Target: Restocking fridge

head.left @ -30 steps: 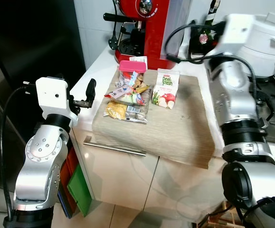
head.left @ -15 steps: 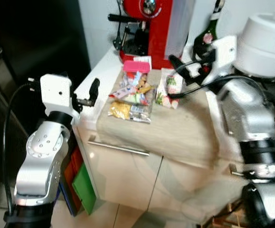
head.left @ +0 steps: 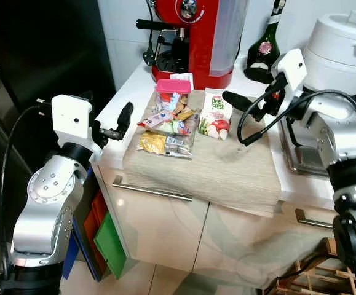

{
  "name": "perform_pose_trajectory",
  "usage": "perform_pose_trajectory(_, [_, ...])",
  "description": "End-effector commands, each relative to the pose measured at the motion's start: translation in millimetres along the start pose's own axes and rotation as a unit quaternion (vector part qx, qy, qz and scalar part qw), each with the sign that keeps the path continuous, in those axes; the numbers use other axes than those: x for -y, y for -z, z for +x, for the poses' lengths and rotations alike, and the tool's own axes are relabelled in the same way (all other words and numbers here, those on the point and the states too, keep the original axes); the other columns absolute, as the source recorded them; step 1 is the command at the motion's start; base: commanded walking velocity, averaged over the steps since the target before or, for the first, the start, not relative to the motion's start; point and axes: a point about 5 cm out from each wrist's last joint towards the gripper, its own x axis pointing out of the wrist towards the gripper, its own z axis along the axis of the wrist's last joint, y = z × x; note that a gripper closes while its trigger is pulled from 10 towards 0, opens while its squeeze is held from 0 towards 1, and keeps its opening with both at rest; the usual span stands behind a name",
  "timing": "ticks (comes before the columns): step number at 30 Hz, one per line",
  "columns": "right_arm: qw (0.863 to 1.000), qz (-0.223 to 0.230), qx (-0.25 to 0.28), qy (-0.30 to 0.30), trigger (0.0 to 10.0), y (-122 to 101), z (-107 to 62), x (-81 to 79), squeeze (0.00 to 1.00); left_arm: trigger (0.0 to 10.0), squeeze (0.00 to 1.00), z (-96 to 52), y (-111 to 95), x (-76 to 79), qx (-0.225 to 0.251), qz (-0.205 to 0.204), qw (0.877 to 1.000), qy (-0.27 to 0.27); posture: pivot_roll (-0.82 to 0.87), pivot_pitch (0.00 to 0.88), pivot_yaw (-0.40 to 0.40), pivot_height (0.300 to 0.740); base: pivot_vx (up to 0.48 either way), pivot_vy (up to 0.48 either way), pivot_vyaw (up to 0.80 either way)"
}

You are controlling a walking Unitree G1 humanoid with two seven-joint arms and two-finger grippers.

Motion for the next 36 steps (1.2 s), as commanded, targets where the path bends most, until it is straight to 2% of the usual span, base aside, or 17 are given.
perform_pose_trajectory(1, [1.0, -0.009, -0.004, -0.023, 10.0, -1, 2.8, -2.1, 0.0, 10.0, 0.0, -5.3, -2, 1.7, -0.004, 0.001, 1.0, 0.011, 0.08, 0.0, 0.032, 0.74, 0.0, 0.0, 0.0])
perform_pose_trajectory(8, [0.999, -0.014, -0.016, -0.043, 10.0, 1, 10.5, -1.6, 0.0, 10.0, 0.0, -16.1, -5, -3.8, -0.014, 0.006, 1.0, 0.01, 0.11, 0.0, 0.025, 0.74, 0.0, 0.0, 0.0])
perform_pose_trajectory(16, [0.999, -0.021, -0.032, -0.036, 10.0, 4, 20.2, -4.0, 0.0, 10.0, 0.0, -23.0, -6, -5.3, -0.024, 0.006, 1.0, 0.004, 0.13, 0.0, 0.015, 0.74, 0.0, 0.0, 0.0])
perform_pose_trajectory(30, [0.997, -0.017, -0.068, -0.017, 10.0, 12, 26.9, -4.6, 0.0, 10.0, 0.0, -33.0, -8, -4.4, -0.04, -0.001, 0.999, 0.004, 0.16, 0.026, -0.004, 0.74, 0.0, 0.0, 0.0])
perform_pose_trajectory(36, [0.997, 0.003, -0.076, -0.004, 10.0, 19, 29.0, -6.5, 0.0, 10.0, 0.0, -40.0, -7, 15.0, -0.06, -0.023, 0.994, 0.093, 0.16, 0.036, -0.001, 0.74, 0.0, 0.0, 0.0])
